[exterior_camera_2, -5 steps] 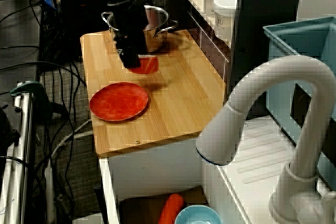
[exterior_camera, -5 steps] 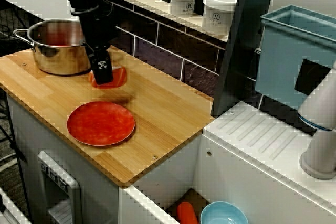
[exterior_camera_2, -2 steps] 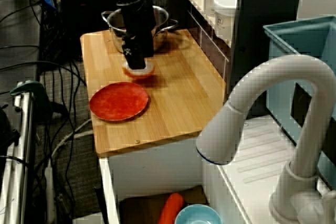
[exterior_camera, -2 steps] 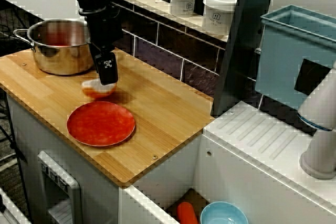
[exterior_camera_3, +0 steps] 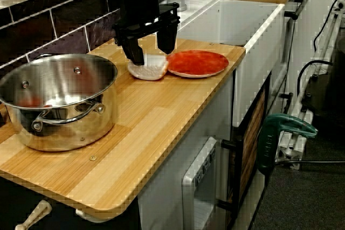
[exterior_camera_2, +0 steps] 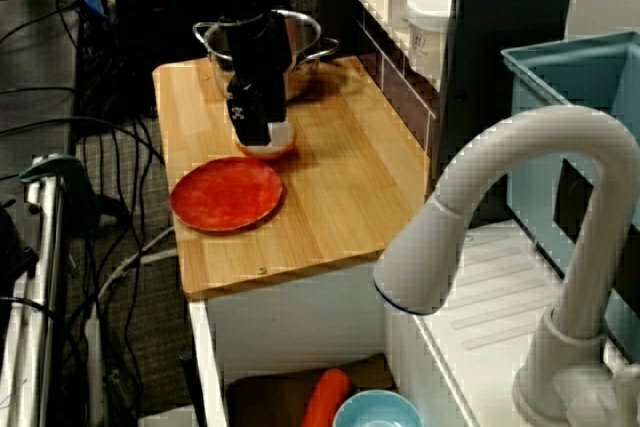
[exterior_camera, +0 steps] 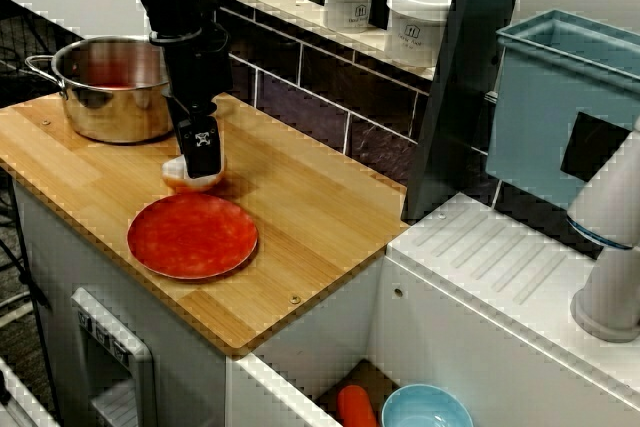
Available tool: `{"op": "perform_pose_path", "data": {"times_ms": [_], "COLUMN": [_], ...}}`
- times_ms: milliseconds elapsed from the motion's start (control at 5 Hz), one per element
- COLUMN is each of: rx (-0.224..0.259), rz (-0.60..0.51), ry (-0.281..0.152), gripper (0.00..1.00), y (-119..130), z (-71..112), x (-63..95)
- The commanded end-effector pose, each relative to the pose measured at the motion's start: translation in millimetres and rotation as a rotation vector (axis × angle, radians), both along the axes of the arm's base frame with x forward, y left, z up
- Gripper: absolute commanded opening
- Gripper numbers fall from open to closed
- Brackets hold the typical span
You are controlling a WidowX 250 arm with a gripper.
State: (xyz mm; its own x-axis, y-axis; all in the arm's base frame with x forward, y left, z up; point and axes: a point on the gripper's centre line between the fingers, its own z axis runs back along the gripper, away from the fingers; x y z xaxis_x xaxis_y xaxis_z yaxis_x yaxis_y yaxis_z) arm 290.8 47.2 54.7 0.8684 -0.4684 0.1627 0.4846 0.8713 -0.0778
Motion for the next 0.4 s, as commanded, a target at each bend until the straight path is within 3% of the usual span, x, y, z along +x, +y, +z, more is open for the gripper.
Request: {"op": "perform_pose_path", "data": {"times_ms": [0,200], "rx": [0.023,0.03], "rz": [0.013,0.015], "ry": [-0.047,-0.043], "gripper": [1.0,1.0], "y": [5.8,7.1], "z": [10.9,6.8], "x": [-4.1,-2.6]}}
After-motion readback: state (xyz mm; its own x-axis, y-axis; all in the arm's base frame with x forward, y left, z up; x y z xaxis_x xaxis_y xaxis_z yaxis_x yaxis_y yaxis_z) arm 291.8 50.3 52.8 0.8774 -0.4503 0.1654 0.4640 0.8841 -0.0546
